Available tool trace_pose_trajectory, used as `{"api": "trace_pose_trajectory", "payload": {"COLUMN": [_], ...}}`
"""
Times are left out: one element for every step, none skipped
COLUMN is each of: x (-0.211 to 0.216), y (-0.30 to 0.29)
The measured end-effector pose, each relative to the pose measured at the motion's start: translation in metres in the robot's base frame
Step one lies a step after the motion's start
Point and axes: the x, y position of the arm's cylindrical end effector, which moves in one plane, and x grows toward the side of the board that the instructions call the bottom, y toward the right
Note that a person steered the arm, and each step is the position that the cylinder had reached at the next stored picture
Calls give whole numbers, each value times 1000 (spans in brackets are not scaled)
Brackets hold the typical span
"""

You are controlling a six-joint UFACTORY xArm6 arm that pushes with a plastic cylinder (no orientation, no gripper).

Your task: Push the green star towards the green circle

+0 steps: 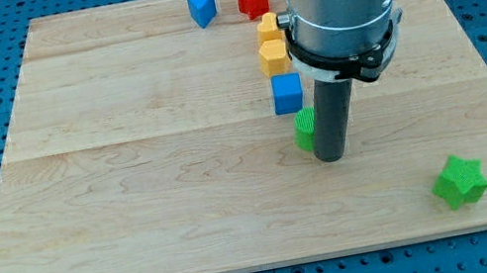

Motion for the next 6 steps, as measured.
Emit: {"api": "trace_pose_trajectory", "payload": {"x": [-11,-2,46,63,76,76], "y": [87,187,188,154,147,102]}}
